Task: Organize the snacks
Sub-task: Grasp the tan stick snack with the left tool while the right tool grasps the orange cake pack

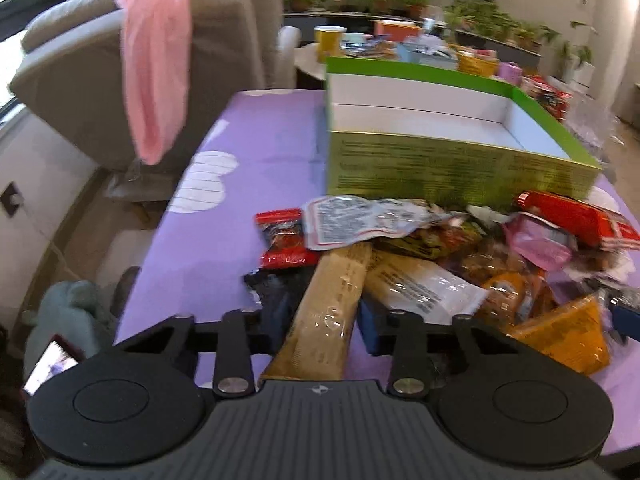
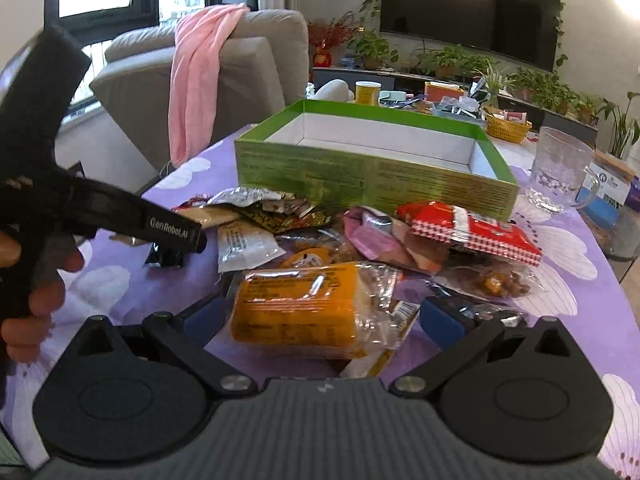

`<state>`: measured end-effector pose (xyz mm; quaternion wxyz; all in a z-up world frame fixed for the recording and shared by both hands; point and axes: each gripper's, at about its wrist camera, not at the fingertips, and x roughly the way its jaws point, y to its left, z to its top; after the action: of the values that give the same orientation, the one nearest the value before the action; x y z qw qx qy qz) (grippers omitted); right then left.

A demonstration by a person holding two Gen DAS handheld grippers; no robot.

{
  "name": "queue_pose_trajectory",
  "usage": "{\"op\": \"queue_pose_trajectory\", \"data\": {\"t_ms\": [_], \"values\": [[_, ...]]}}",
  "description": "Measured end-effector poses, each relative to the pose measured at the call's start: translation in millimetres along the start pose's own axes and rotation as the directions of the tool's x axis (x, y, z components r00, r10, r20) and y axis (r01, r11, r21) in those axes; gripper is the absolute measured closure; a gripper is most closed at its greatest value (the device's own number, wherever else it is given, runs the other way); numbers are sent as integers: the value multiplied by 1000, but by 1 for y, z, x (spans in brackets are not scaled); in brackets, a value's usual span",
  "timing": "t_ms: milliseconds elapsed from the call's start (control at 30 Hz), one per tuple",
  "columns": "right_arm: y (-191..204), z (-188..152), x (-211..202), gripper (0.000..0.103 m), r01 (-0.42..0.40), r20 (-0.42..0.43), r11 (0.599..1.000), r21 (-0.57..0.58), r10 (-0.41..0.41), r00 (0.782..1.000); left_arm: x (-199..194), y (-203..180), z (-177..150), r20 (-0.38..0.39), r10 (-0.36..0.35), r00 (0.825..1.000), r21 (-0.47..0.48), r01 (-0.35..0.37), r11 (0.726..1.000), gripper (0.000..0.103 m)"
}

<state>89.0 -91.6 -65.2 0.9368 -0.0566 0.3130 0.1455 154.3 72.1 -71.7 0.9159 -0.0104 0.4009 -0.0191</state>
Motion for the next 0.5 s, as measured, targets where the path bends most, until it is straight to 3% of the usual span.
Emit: {"op": "queue_pose_trajectory", "data": {"t_ms": [67,367,500], "values": [[4,-1,3,42,13,-6,1000,-20,-13,1000,-3,-1,-2,-6,-45,999,-3,45,999,79],[17,-1,16,42,51,-31,997,-53,-53,998,-24,1,-13,19,-48,999,-21,48,999,79],[28,-5,20,42,108,-36,989,-105,-113,993,-29,4,-16,23,-32,999,-27,33,999,79]]}}
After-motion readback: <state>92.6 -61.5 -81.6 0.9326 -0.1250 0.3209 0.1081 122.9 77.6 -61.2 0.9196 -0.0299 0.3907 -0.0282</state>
